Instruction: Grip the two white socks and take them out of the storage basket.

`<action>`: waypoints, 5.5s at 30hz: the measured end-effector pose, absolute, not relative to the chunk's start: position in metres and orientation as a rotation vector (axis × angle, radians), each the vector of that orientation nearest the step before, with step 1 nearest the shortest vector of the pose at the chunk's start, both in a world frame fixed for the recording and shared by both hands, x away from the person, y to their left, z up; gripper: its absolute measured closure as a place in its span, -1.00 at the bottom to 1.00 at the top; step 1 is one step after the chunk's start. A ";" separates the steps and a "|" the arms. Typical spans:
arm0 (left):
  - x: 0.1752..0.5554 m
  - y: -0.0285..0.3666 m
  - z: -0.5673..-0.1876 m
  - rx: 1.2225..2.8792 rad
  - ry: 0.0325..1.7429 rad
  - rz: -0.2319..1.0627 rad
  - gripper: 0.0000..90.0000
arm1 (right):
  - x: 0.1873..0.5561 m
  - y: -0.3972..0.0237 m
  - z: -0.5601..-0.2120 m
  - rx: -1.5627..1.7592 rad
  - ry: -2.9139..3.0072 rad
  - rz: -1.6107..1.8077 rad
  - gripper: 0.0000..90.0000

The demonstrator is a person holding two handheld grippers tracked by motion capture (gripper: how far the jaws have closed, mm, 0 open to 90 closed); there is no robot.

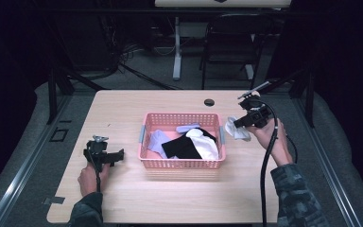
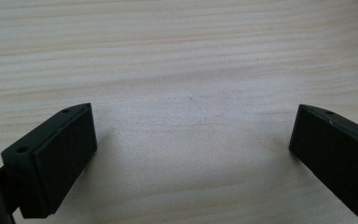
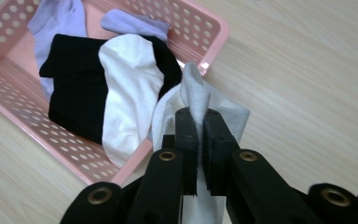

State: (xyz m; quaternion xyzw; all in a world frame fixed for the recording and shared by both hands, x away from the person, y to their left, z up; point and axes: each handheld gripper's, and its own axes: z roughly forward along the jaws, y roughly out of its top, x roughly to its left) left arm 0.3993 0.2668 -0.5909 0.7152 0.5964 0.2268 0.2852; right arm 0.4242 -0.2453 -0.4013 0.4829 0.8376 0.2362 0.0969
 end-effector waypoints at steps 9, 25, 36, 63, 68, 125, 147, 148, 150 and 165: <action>0.399 0.267 -0.591 1.912 1.595 0.607 -0.99 | 0.407 -0.271 -0.433 1.502 2.442 0.710 0.91; 0.399 0.267 -0.591 1.911 1.596 0.608 -0.99 | 0.408 -0.283 -0.488 1.601 2.457 0.640 0.90; 0.399 0.267 -0.591 1.912 1.595 0.608 -0.99 | 0.411 -0.285 -0.500 1.668 2.396 0.582 -0.12; 0.399 0.267 -0.591 1.911 1.597 0.607 -0.99 | 0.404 -0.224 -0.428 1.357 2.514 0.714 -0.99; 0.399 0.267 -0.591 1.911 1.597 0.607 -0.99 | 0.410 -0.206 -0.420 1.296 2.552 0.688 -0.95; 0.400 0.267 -0.591 1.913 1.595 0.606 -0.99 | 0.465 -0.130 -0.493 1.202 2.771 0.464 0.91; 0.399 0.267 -0.591 1.913 1.595 0.607 -0.98 | 0.445 -0.137 -0.408 1.146 2.665 0.709 0.92; 0.400 0.267 -0.591 1.913 1.595 0.607 -0.98 | 0.445 -0.137 -0.405 1.139 2.673 0.708 0.92; 0.399 0.267 -0.591 1.911 1.596 0.607 -0.98 | 0.444 -0.136 -0.401 1.129 2.667 0.727 0.92; 0.399 0.267 -0.591 1.912 1.596 0.607 -0.98 | 0.438 -0.148 -0.376 1.151 2.629 0.796 0.93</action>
